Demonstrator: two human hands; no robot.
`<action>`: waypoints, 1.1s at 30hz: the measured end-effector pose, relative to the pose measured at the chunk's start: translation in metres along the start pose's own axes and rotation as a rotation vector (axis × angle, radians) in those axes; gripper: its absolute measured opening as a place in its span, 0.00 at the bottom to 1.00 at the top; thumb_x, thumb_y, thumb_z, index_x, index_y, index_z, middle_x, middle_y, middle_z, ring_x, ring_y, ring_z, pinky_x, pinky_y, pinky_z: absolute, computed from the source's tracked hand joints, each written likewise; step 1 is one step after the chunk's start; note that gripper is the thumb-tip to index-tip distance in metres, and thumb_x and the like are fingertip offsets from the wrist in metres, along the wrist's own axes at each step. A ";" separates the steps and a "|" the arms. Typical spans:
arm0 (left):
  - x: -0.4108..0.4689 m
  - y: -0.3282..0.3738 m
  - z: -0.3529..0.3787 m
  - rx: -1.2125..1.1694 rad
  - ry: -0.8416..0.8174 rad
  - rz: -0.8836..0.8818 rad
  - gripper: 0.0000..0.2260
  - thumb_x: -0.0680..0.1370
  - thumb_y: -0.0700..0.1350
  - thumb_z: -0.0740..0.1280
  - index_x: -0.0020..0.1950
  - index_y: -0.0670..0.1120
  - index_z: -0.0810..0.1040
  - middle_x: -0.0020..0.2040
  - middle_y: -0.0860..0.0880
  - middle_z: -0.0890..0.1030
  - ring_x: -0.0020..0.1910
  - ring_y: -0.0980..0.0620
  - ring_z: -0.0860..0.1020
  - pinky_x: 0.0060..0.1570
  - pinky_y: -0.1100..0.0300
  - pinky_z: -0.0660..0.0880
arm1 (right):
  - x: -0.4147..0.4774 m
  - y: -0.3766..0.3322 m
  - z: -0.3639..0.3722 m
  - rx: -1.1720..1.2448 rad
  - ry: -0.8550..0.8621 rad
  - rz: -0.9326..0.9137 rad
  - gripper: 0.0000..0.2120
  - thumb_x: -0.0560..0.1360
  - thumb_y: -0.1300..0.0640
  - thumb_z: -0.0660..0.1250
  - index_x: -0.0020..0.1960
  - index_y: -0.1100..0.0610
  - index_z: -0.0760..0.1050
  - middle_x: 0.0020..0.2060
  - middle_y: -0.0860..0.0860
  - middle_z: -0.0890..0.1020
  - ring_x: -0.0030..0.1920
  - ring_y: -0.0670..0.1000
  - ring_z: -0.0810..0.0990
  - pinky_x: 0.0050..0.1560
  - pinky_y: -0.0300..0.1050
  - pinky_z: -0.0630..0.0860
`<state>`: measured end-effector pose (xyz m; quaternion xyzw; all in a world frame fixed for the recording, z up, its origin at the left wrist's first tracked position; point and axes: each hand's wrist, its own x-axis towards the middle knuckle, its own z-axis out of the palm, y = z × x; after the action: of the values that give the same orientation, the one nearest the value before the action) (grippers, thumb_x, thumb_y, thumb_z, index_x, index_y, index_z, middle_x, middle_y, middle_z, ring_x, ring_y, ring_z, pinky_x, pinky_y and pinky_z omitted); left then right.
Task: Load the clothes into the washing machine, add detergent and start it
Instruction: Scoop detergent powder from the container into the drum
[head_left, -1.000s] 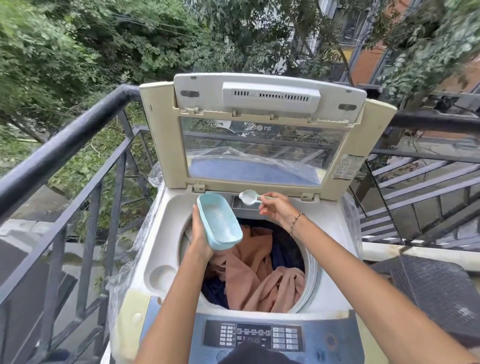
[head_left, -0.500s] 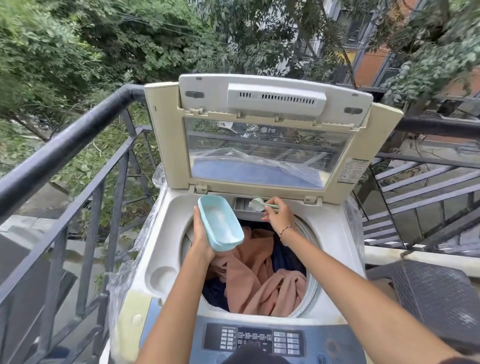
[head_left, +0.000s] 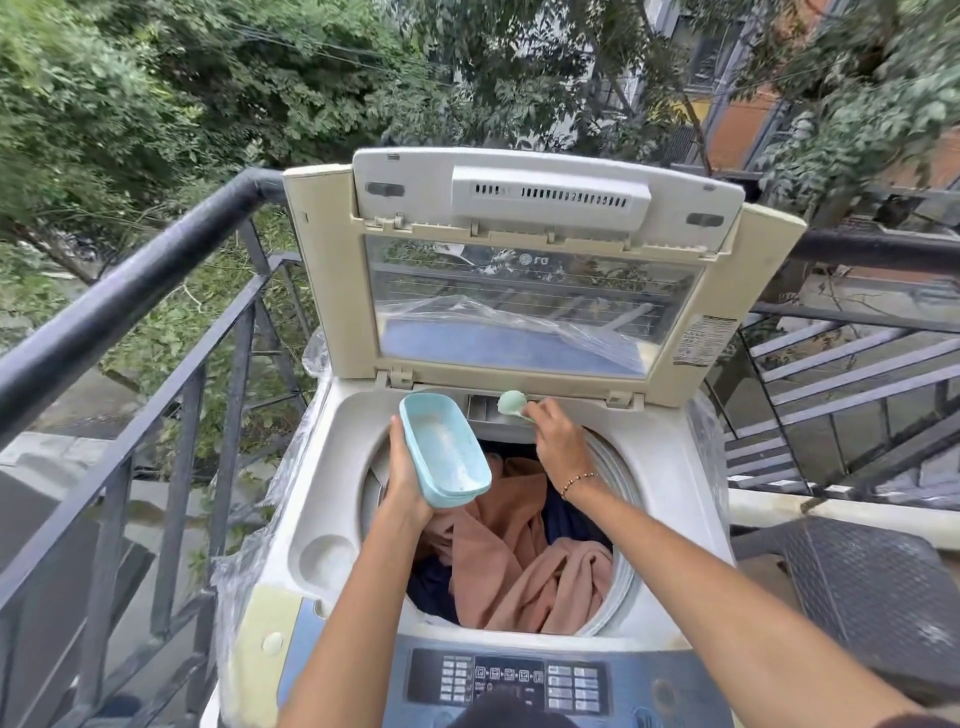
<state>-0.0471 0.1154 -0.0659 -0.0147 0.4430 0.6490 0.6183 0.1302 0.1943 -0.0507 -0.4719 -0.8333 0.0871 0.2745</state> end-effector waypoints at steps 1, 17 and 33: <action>0.000 0.000 0.000 0.005 0.004 -0.001 0.28 0.76 0.69 0.54 0.48 0.48 0.82 0.40 0.46 0.86 0.36 0.47 0.85 0.31 0.54 0.80 | 0.000 0.001 0.001 0.015 -0.004 0.018 0.12 0.75 0.71 0.62 0.55 0.63 0.78 0.42 0.59 0.79 0.35 0.59 0.78 0.35 0.53 0.78; -0.008 0.012 0.011 0.267 -0.181 0.016 0.31 0.77 0.68 0.53 0.54 0.44 0.82 0.49 0.42 0.84 0.46 0.46 0.83 0.50 0.51 0.78 | 0.013 -0.051 -0.029 0.066 -0.248 -0.361 0.08 0.76 0.62 0.64 0.53 0.58 0.79 0.43 0.56 0.82 0.37 0.54 0.81 0.37 0.47 0.77; 0.005 0.038 -0.001 0.368 -0.139 -0.070 0.35 0.74 0.71 0.54 0.59 0.42 0.78 0.43 0.40 0.84 0.39 0.44 0.83 0.38 0.53 0.80 | 0.010 -0.080 -0.027 -0.124 -0.606 -0.487 0.16 0.71 0.68 0.61 0.55 0.58 0.80 0.48 0.55 0.84 0.49 0.58 0.81 0.48 0.48 0.74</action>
<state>-0.0795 0.1246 -0.0484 0.1279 0.5097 0.5347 0.6618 0.0822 0.1562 0.0080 -0.2291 -0.9678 0.1043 -0.0006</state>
